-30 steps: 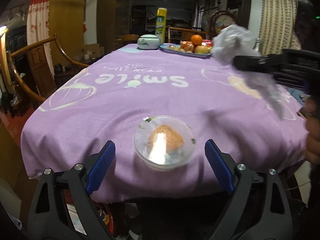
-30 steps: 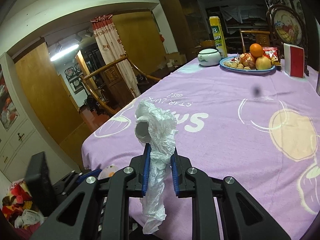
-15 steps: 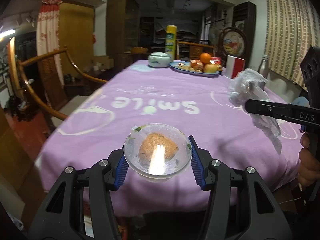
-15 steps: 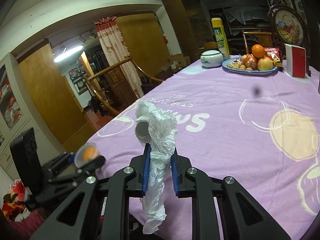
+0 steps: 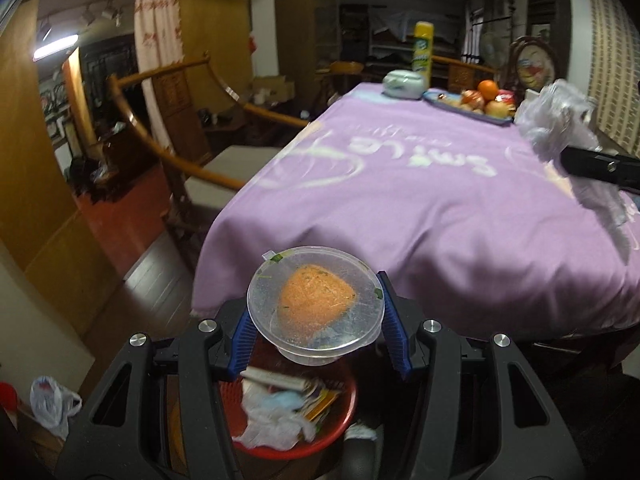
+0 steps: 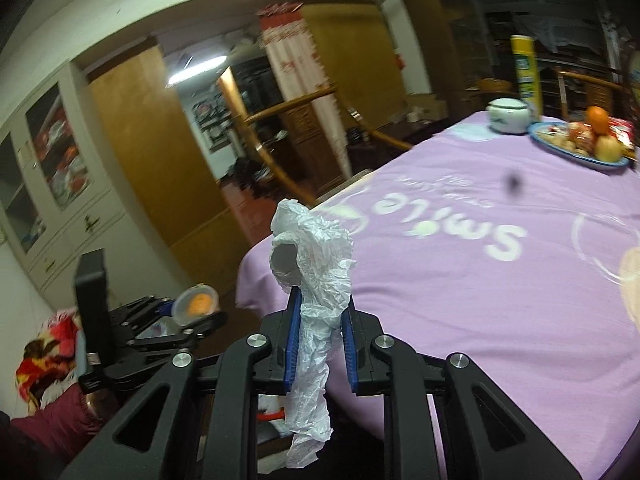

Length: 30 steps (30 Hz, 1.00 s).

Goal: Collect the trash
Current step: 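Carry the cup with the left gripper while the right gripper carries the wrapper toward the wastebasket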

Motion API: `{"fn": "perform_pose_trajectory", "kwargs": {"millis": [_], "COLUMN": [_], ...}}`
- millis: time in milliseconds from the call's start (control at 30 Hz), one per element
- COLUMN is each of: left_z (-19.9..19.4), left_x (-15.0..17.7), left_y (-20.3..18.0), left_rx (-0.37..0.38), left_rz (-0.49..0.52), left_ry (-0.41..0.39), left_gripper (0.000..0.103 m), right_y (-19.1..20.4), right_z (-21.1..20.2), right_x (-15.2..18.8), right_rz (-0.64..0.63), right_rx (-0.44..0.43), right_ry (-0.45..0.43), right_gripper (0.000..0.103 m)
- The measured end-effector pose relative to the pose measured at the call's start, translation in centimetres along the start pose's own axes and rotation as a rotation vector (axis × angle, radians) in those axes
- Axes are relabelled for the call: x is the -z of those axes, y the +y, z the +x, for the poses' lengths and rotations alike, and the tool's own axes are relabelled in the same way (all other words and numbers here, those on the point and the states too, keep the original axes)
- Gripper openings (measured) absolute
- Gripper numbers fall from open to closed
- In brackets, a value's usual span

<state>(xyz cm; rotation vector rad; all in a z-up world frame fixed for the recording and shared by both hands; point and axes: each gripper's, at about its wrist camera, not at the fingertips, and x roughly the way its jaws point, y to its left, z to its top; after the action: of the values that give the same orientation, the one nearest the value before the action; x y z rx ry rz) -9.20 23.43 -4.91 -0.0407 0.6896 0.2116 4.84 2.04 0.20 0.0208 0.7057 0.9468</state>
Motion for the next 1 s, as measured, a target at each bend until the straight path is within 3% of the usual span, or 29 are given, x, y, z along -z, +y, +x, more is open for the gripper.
{"fn": "perform_pose_trajectory", "kwargs": {"millis": [400, 567, 733, 800, 1000], "left_z": [7.0, 7.5, 6.3, 5.8, 5.6], "left_x": [6.3, 7.5, 6.9, 6.5, 7.2], "left_y": [4.6, 6.2, 8.7, 10.4, 13.3], "left_rx": [0.024, 0.007, -0.094, -0.161, -0.268], "left_rz": [-0.087, -0.121, -0.155, -0.181, -0.199], "left_ry": [0.209, 0.226, 0.199, 0.195, 0.237], "left_gripper": [0.055, 0.072, 0.092, 0.095, 0.096], "right_y": [6.6, 7.1, 8.4, 9.4, 11.8], "right_z": [7.1, 9.2, 11.3, 12.4, 16.6], "right_x": [0.4, 0.9, 1.6, 2.1, 3.7], "right_rz": [-0.098, -0.113, -0.147, -0.17, -0.222], "right_rx": [-0.061, -0.065, -0.097, -0.119, -0.149], "right_ry": [0.178, 0.237, 0.301, 0.336, 0.435], "right_gripper": [0.019, 0.019, 0.019, 0.019, 0.019]}}
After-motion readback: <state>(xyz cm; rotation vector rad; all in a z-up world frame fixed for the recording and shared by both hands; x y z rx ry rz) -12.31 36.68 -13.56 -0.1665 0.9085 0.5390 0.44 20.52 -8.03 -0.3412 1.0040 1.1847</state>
